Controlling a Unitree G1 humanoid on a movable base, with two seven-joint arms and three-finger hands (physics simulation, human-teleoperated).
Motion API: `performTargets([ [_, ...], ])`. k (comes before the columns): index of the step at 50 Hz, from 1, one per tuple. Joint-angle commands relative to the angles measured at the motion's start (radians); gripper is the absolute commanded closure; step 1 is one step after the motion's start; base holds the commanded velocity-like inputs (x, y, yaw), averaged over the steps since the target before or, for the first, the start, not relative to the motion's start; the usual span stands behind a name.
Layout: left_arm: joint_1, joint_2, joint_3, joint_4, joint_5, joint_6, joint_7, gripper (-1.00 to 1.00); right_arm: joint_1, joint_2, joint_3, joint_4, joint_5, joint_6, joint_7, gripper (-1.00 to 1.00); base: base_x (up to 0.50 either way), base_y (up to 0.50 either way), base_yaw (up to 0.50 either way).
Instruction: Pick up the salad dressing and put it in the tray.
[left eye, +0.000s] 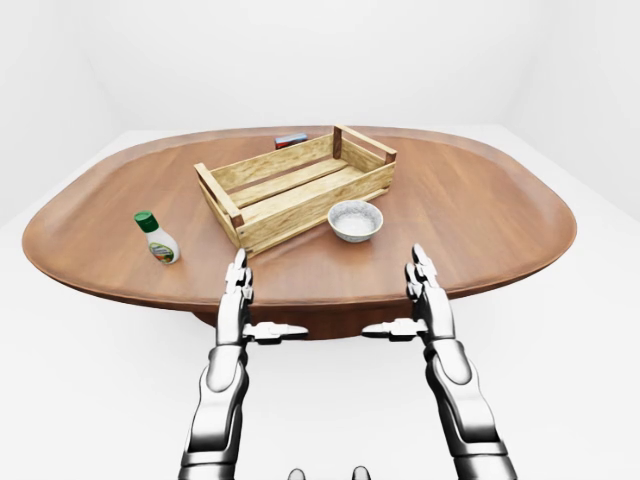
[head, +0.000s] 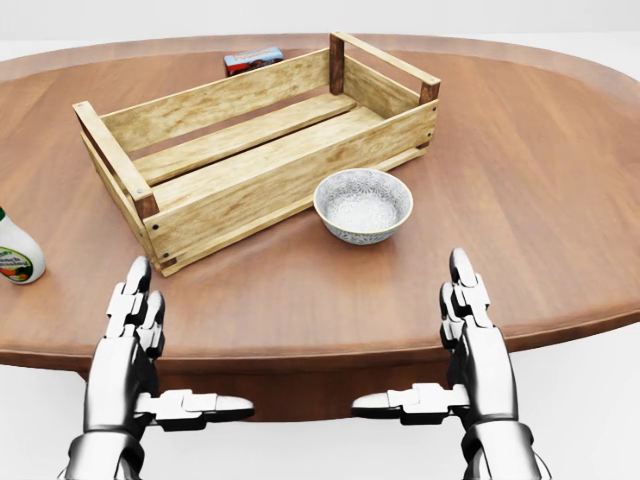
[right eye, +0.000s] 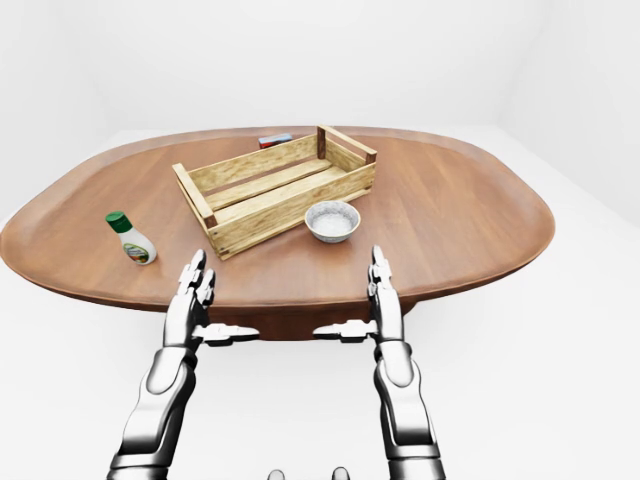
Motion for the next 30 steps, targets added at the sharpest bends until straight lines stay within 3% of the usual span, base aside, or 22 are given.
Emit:
performTargets([
  [1,-0.012,0.016,0.036,0.003,-0.013,0.030,-0.002,-1.00,0.010,-0.004,-0.008,-0.043,-0.002,0.032,0.002,-1.00,0.00,0.00,0.00],
  [6,-0.015,0.019,0.039,-0.005,-0.017,0.037,-0.003,-1.00,-0.001,-0.011,-0.018,-0.014,0.003,0.018,0.011,-1.00,0.00,0.00,0.00],
  [7,-0.012,0.024,0.042,-0.020,-0.006,0.020,0.001,-1.00,0.002,-0.011,-0.020,-0.026,0.012,0.024,0.016,-1.00,0.00,0.00,0.00],
  [8,-0.012,0.027,0.047,-0.029,-0.002,0.025,0.003,-1.00,0.000,-0.013,-0.024,-0.023,0.014,0.021,0.019,-1.00,0.00,0.00,0.00],
  [9,-0.011,0.032,0.061,-0.062,-0.017,0.053,-0.003,-1.00,0.007,-0.017,-0.030,-0.056,0.021,0.033,0.025,-1.00,0.00,0.00,0.00],
  [10,-0.009,0.038,0.076,-0.099,-0.027,0.077,-0.003,-1.00,0.020,-0.023,-0.031,-0.124,0.017,0.068,0.029,-1.00,0.00,0.00,0.00],
  [12,-0.015,0.073,0.157,-0.255,-0.076,0.077,-0.007,-1.00,0.039,-0.058,-0.110,-0.390,0.047,0.078,0.047,-1.00,0.00,0.00,0.00],
  [15,-0.046,0.125,0.278,-0.378,-0.137,0.077,-0.006,-1.00,0.032,-0.102,-0.289,-0.652,0.123,0.078,0.077,-1.00,0.00,0.00,0.00],
  [18,-0.053,0.181,0.396,-0.457,-0.182,0.077,-0.023,-1.00,0.014,-0.155,-0.551,-0.829,0.266,0.078,0.113,-1.00,0.00,0.00,0.00],
  [19,-0.040,0.210,0.470,-0.486,-0.206,0.077,-0.041,-1.00,0.018,-0.199,-0.740,-0.875,0.360,0.078,0.139,-1.00,0.00,0.00,0.00],
  [23,-0.035,0.262,0.608,-0.481,-0.236,0.077,-0.058,-1.00,0.056,-0.295,-1.112,-0.874,0.585,0.078,0.175,-1.00,0.00,0.00,0.00],
  [25,-0.028,0.281,0.649,-0.476,-0.241,0.077,-0.068,-1.00,0.089,-0.341,-1.220,-0.868,0.641,0.078,0.180,-1.00,0.00,0.00,0.00],
  [26,-0.023,0.302,0.700,-0.477,-0.257,0.077,-0.073,-1.00,0.109,-0.388,-1.345,-0.841,0.714,0.078,0.194,-1.00,0.00,0.00,0.00],
  [27,-0.023,0.313,0.730,-0.472,-0.268,0.077,-0.075,-1.00,0.124,-0.415,-1.413,-0.810,0.758,0.078,0.201,-1.00,0.00,0.00,0.00],
  [30,-0.017,0.337,0.781,-0.465,-0.281,0.077,-0.081,-1.00,0.169,-0.458,-1.498,-0.761,0.766,0.078,0.215,-1.00,0.00,0.00,0.00],
])
